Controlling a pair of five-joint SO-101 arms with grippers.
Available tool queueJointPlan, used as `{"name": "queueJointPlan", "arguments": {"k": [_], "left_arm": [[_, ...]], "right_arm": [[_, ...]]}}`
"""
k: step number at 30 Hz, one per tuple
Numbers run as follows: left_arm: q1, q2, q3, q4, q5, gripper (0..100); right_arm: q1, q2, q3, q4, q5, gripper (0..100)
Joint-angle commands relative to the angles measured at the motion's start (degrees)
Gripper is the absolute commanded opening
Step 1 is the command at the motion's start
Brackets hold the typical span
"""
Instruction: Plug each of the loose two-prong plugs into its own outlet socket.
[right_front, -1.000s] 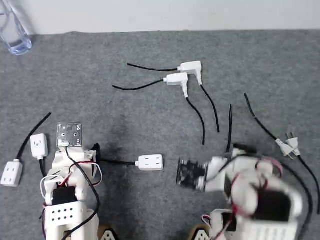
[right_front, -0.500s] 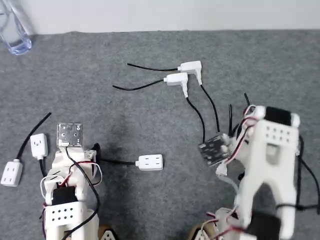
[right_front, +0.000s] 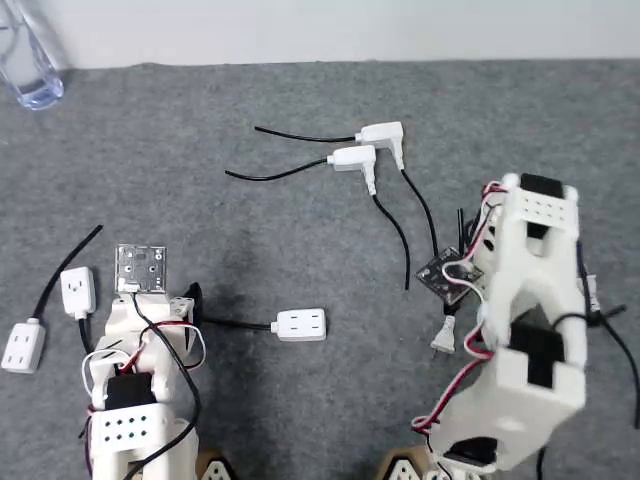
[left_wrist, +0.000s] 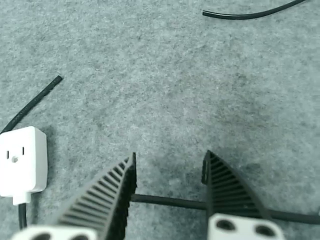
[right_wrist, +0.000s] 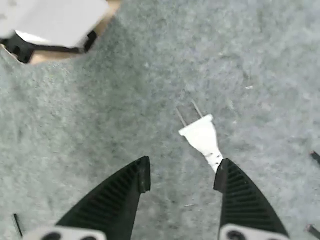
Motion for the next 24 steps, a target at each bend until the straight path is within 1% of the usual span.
{"name": "queueJointPlan", "arguments": {"k": [1, 6, 11, 14, 18, 24], "left_arm": [[0.44, -0.62, -0.40, -1.23, -1.76, 20], [0.44, -0.62, -0.40, -1.23, -1.85, 20], [0.53, -0.62, -0.40, -1.23, -1.93, 20], [0.53, -0.62, -0.40, -1.23, -1.93, 20], [0.53, -0.62, -0.40, -1.23, -1.93, 20], [0.53, -0.62, -0.40, -1.23, -1.93, 20]], "right_arm": [[-1.27, 4.88, -5.98, -2.24, 1.93, 20.3], [-1.19, 14.02, -8.97, -8.48, 2.11, 20.3], [-0.04, 17.71, -14.51, -5.05, 2.20, 19.9], [-0.04, 18.95, -15.65, -6.11, 2.11, 14.7], [0.22, 21.67, -16.18, -12.18, 1.85, 1.5], [-2.07, 22.64, -19.25, -10.95, -3.96, 0.9]]}}
